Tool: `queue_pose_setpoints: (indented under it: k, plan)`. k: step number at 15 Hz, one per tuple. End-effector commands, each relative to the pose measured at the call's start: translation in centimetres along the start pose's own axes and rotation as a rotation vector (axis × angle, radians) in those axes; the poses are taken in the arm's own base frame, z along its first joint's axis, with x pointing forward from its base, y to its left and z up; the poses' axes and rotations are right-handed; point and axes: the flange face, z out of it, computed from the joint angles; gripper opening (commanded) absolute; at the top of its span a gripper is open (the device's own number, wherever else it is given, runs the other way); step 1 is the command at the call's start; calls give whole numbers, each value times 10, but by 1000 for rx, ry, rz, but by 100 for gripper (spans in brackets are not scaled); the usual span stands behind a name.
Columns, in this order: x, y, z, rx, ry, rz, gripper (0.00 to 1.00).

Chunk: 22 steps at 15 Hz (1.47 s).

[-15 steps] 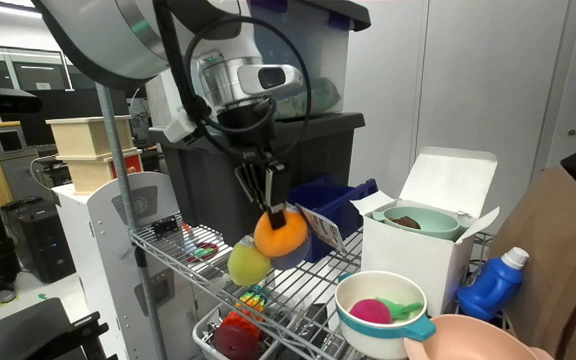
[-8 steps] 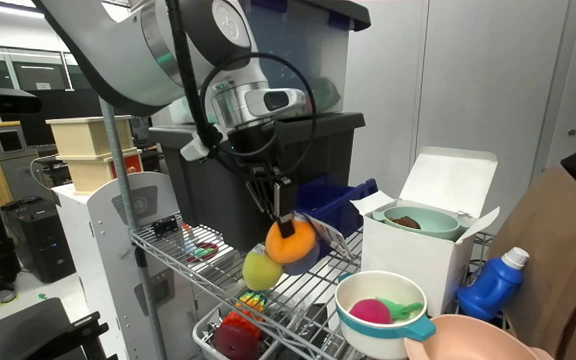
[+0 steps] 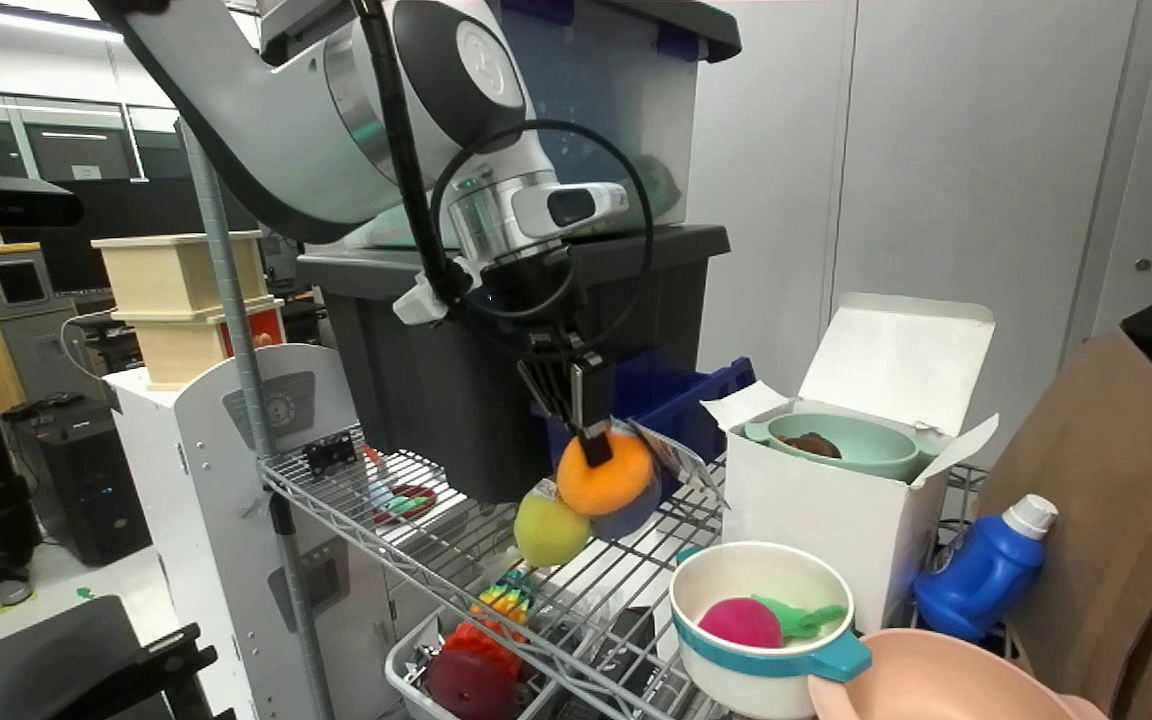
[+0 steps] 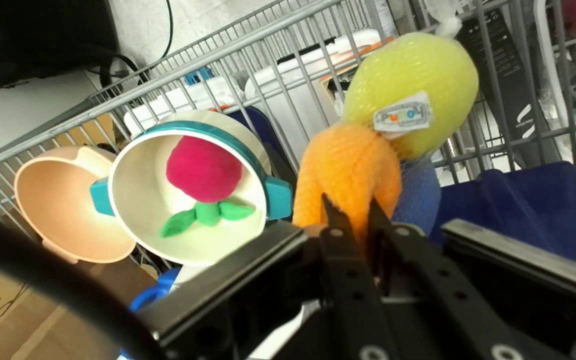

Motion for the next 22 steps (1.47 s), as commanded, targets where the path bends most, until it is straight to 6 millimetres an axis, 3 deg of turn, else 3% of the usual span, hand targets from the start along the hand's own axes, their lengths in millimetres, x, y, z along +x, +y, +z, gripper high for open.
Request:
queue_pose_setpoints:
  k: [1, 7, 14, 15, 17, 22]
  plan:
    - [14, -3, 0, -6, 24, 29, 3]
    - [23, 0, 9, -16, 31, 48, 3]
    - [20, 0, 20, -30, 23, 46, 3]
    - [21, 0, 20, -32, 18, 47, 36]
    - [22, 0, 21, -38, 16, 46, 44]
    - [25, 2, 17, -40, 18, 48, 80]
